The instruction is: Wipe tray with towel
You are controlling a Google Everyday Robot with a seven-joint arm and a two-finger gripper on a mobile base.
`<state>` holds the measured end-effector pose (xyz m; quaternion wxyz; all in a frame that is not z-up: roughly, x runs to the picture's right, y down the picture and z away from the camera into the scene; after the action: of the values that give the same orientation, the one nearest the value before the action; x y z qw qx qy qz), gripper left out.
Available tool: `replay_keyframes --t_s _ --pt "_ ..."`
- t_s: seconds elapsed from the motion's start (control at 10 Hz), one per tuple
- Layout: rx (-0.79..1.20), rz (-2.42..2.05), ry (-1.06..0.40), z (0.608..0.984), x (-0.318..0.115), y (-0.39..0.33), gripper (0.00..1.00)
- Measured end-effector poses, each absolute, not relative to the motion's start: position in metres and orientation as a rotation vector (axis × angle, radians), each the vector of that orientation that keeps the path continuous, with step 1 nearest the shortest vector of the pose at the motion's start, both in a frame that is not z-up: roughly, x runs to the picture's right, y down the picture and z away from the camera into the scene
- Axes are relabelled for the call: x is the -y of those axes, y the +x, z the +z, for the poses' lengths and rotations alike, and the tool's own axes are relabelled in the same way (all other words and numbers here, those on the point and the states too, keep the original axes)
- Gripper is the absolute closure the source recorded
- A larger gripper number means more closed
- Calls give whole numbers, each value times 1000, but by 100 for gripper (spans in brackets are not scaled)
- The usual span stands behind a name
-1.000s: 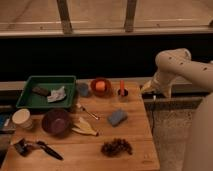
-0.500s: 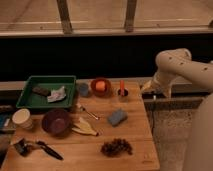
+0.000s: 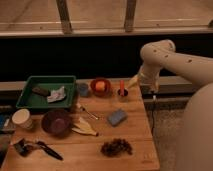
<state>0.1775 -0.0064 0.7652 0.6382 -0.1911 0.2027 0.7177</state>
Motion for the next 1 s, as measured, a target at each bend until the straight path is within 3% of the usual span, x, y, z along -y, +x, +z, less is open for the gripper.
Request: replay_keyframes --t_s 0.6,1.0 --pt "-318 1350 -500 750 16 15 20" --pt "-327 1349 -501 749 14 18 20"
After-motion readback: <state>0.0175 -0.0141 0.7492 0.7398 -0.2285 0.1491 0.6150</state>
